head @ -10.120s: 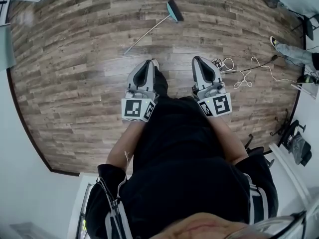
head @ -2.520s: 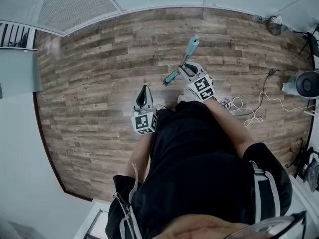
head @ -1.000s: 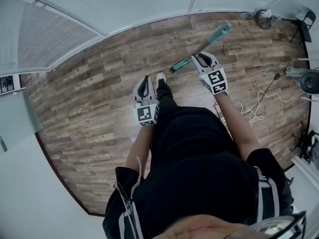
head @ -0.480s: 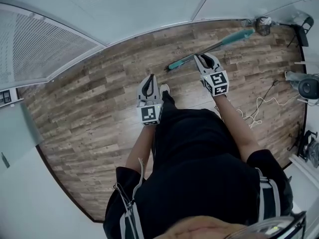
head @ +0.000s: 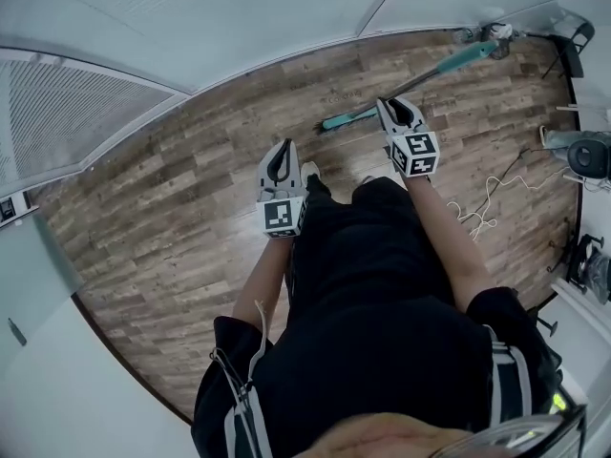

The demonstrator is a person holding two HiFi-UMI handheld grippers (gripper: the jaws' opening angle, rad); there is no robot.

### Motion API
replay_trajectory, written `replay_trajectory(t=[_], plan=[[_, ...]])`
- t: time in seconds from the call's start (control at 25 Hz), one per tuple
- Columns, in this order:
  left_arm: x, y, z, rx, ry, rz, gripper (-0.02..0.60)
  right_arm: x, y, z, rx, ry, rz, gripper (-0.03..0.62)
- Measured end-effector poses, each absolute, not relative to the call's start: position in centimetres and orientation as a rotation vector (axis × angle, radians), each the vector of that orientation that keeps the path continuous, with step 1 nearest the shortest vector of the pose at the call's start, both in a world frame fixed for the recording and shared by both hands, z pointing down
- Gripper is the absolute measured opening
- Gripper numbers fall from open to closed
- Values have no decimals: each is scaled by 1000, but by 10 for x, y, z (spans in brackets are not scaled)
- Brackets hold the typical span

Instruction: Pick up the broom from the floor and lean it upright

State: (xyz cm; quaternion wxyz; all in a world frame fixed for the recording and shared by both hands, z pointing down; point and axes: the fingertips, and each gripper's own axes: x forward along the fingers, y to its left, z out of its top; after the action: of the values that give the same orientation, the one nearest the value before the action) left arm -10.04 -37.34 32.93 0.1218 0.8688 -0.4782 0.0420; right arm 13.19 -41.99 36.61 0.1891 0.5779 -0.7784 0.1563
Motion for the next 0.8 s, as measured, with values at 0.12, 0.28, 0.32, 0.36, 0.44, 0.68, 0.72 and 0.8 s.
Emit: replay_trajectory(t=[0.12, 0.28, 0.32, 0.36, 0.44, 0.68, 0.72, 0.8], plan=[[-82, -383, 334, 2558, -1332, 150, 20, 147, -436, 379, 1656, -2178, 465, 78], [-57, -400, 334, 2581, -1296, 175, 20, 170, -462, 405, 1655, -2163, 478, 78], [-52, -405, 334, 2578, -1303, 183, 20, 176, -470, 412, 1652, -2161, 482, 78], [-49, -411, 335, 2574, -1316, 191, 20, 182, -477, 418, 1651, -2160, 488, 78], [-44, -422, 338, 2562, -1357, 210, 20, 193, -494, 433, 1648, -2167, 505, 78], [-24, -453, 367, 2476, -1412, 341, 20, 235, -548, 486, 1644, -2167, 606, 78], [-20, -458, 371, 2474, -1409, 362, 20, 242, -557, 495, 1651, -2160, 625, 78], [-15, -464, 378, 2463, -1428, 396, 20, 254, -572, 511, 1660, -2147, 657, 78]])
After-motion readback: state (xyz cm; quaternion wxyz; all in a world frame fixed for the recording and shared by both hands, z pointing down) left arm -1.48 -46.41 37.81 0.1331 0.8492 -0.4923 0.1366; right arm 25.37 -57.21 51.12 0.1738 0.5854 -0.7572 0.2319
